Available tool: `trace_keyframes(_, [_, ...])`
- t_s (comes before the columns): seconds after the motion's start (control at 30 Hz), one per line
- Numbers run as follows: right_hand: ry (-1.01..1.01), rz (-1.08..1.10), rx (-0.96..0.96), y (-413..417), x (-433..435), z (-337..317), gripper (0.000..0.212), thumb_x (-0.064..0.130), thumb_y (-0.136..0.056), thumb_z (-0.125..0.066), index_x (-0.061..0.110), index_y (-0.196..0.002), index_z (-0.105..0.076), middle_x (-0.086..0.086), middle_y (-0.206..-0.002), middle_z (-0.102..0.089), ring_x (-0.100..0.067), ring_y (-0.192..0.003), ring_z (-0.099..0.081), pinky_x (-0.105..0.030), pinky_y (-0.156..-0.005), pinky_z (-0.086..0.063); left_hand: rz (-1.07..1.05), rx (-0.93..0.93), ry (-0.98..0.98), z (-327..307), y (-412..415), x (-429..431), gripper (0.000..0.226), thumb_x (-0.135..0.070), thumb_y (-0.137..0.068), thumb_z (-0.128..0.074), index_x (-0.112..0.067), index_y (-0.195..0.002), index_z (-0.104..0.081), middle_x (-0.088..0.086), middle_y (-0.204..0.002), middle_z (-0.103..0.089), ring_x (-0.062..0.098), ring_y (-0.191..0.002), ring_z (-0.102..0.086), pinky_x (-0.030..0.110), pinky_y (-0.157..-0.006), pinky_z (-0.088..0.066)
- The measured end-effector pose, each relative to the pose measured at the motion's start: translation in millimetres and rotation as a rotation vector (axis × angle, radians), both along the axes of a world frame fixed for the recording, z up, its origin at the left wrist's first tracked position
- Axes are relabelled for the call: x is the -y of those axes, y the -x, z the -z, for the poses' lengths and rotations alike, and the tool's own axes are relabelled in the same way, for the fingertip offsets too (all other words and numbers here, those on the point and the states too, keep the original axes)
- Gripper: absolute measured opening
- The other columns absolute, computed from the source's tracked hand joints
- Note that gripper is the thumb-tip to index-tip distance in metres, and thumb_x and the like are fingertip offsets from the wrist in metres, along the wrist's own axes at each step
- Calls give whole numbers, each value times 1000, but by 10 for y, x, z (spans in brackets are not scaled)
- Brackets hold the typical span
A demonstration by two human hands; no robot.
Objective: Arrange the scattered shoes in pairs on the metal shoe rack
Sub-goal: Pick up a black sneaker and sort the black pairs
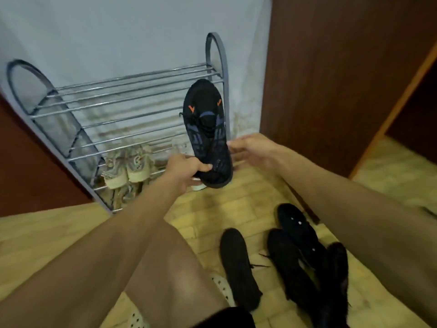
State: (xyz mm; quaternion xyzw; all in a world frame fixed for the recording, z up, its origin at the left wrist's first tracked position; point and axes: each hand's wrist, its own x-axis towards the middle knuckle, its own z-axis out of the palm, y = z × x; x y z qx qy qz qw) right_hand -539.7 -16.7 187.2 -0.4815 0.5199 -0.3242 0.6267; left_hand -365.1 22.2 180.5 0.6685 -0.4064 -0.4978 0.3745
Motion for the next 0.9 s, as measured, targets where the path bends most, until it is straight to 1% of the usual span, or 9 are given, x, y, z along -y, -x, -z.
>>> trace_keyframes(0.1, [-121, 132, 27, 462, -84, 367, 32, 7, -95, -57, -6, -124, -54, -17, -115, -62, -31, -95, -67, -39, -79, -59, 22, -74, -67, 371, 363, -48, 28, 5, -78, -71, -2, -104, -64, 8, -99, -68, 26, -91, -63, 43, -78, -56])
trace_keyframes(0.17, [-174, 166, -26, 731, -190, 582, 38, 7, -94, -59, -1, -130, -51, -19, -126, -59, -33, -100, -68, -38, -79, -59, 46, -113, -125, 601, 584, -94, 29, 7, -79, -69, -2, -106, -64, 7, -97, -66, 26, -93, -61, 43, -79, -55])
trace_keyframes(0.3, [-224, 191, -196, 1219, -509, 885, 40, 4, -93, -60, 1, -132, -53, -16, -127, -61, -27, -98, -67, -34, -79, -58, 117, -185, -321, 1112, 976, -190, 40, 6, -77, -71, -5, -114, -61, 8, -115, -64, 30, -107, -61, 47, -88, -55])
trace_keyframes(0.43, [-284, 290, -294, 1625, -817, 1160, 39, 4, -94, -58, -2, -132, -53, -20, -128, -60, -29, -100, -64, -35, -77, -57, 223, -157, -455, 1596, 1216, -582, 31, 6, -76, -72, -7, -103, -63, 9, -112, -65, 25, -87, -62, 39, -71, -59])
trace_keyframes(0.5, [-309, 318, -392, 1772, -971, 1341, 37, 3, -94, -56, -3, -130, -54, -20, -127, -60, -27, -97, -63, -33, -72, -57, 257, -140, -515, 1736, 1239, -813, 33, 8, -75, -73, -4, -105, -63, 12, -111, -66, 26, -85, -63, 37, -65, -59])
trace_keyframes(0.57, [-322, 236, -578, 1884, -1123, 1485, 38, 2, -94, -54, -1, -132, -52, -18, -128, -58, -26, -96, -63, -33, -73, -57, 282, -198, -552, 1771, 1263, -959, 36, 9, -74, -73, -1, -108, -63, 14, -110, -66, 29, -89, -64, 37, -64, -60])
trace_keyframes(0.7, [-311, -2, -901, 2120, -1446, 1623, 36, 2, -92, -53, -7, -127, -56, -24, -125, -60, -36, -111, -63, -41, -94, -54, 405, -272, -579, 1717, 1355, -1058, 39, 4, -78, -71, -5, -115, -61, 14, -115, -66, 30, -100, -65, 40, -73, -60])
trace_keyframes(0.8, [-298, -67, -1038, 2245, -1677, 1783, 37, 6, -91, -54, -10, -125, -57, -27, -126, -59, -38, -114, -60, -46, -98, -48, 456, -156, -530, 1751, 1339, -1095, 38, 2, -77, -74, -4, -113, -62, 13, -112, -67, 29, -96, -66, 42, -79, -60])
trace_keyframes(0.9, [-350, -168, -1127, 2302, -1972, 2013, 41, 15, -96, -52, -3, -133, -51, -18, -135, -54, -34, -123, -52, -38, -101, -43, 492, -43, -493, 1773, 1323, -1163, 39, 2, -76, -74, -4, -113, -63, 12, -112, -68, 27, -93, -65, 40, -77, -59])
